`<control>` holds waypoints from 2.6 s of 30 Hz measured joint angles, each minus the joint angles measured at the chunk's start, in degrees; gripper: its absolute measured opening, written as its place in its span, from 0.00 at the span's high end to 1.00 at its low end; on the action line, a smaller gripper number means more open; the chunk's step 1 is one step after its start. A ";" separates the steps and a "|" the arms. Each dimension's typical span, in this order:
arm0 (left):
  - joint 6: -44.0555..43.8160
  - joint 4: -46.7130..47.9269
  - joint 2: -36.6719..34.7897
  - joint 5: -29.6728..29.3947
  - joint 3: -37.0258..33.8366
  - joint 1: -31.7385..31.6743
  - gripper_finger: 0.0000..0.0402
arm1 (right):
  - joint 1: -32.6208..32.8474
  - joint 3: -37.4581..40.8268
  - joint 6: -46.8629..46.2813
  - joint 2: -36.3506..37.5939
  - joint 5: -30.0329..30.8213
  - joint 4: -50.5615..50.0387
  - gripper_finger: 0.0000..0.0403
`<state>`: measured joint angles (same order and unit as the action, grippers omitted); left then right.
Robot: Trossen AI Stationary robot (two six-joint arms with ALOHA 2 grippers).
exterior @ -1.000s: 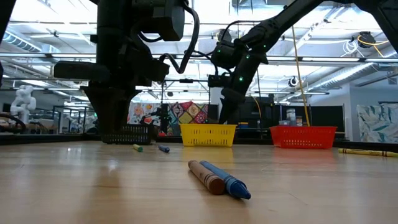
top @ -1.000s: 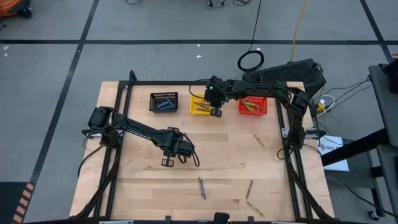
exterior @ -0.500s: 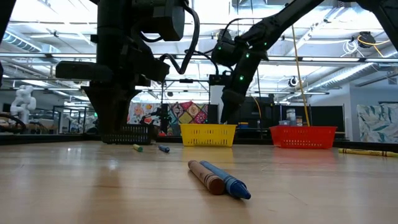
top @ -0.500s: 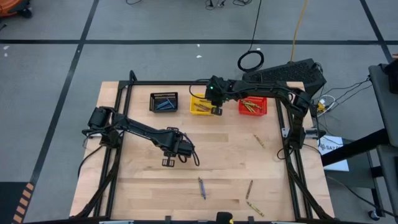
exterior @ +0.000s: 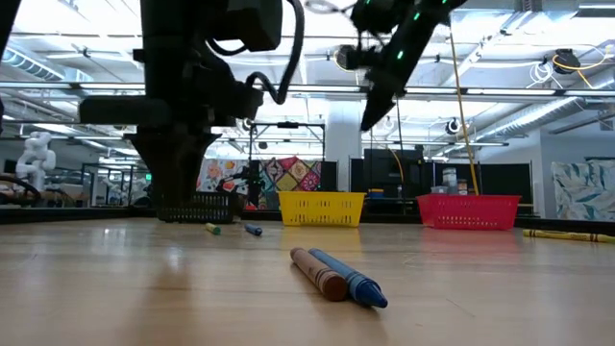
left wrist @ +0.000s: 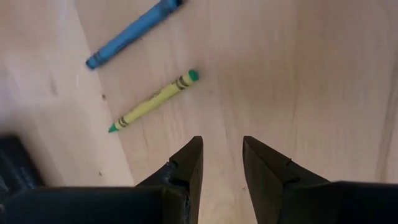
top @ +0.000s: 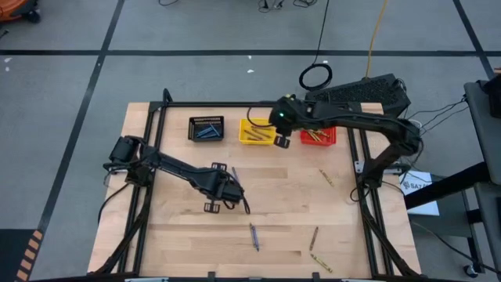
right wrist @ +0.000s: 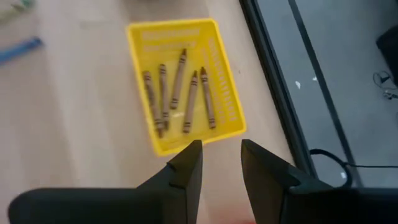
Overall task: Sort crayons
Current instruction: Put the blue crayon into the black bin
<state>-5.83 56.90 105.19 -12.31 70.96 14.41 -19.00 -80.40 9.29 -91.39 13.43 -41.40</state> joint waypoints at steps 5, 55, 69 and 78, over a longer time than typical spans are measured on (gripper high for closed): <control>11.29 1.05 0.00 -0.14 0.00 1.82 0.74 | 3.07 0.00 -6.96 6.13 -0.10 -5.22 0.76; 47.15 -26.97 0.46 4.84 6.56 5.61 0.74 | 23.23 0.00 -46.75 14.94 -1.49 -28.73 0.76; 47.19 -30.09 5.07 6.61 25.99 4.08 0.74 | 23.23 0.00 -55.07 14.94 -1.49 -28.52 0.76; 48.20 -13.52 14.47 5.78 37.92 5.60 0.74 | 23.23 0.00 -53.74 14.92 -1.49 -28.67 0.76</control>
<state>42.37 43.39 119.66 -6.52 108.88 20.01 4.23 -80.40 -44.45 -76.47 11.94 -70.07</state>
